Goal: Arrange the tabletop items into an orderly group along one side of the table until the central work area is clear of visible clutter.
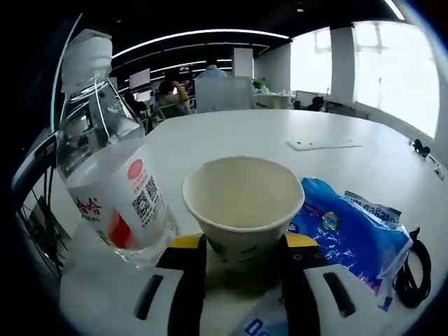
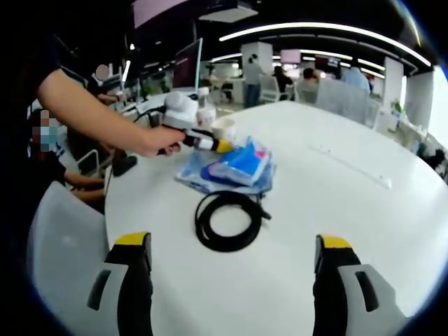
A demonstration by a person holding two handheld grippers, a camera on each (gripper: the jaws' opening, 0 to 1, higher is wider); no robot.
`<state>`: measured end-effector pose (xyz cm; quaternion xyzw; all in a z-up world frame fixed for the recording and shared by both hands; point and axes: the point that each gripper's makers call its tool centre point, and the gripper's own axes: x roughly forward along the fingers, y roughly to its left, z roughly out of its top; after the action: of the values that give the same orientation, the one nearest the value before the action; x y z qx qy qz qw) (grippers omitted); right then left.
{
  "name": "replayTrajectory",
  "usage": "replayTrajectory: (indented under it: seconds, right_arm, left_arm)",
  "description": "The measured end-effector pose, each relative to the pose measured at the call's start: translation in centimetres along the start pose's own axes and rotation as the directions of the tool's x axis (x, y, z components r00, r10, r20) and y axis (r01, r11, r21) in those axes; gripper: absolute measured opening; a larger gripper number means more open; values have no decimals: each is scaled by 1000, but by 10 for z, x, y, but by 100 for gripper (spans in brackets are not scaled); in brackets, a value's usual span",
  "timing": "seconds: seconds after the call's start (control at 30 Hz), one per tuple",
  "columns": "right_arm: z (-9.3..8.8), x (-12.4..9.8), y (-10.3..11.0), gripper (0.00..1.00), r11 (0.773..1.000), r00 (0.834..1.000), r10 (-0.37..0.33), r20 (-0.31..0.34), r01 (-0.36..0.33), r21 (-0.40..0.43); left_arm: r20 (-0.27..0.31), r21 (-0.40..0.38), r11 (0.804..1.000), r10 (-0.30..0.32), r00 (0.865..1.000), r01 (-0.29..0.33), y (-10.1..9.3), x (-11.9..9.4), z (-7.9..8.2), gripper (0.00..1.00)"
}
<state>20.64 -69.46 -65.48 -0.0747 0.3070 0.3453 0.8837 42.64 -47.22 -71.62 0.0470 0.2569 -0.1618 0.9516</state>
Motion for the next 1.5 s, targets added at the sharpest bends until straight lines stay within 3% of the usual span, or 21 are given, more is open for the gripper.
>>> replayTrajectory:
  seconds: [0.63, 1.27, 1.5]
  right_arm:
    - [-1, -2, 2, 94, 1000, 1000, -4, -1, 4, 3]
    - [-1, -6, 1, 93, 1000, 1000, -12, 0, 12, -1]
    - [-2, -7, 1, 93, 1000, 1000, -15, 3, 15, 5]
  left_arm:
    - [17, 1, 1000, -13, 1000, 13, 3, 0, 1, 39]
    - [-6, -4, 1000, -14, 1000, 14, 4, 0, -3, 38]
    - [-21, -69, 997, -26, 999, 25, 0, -5, -11, 49]
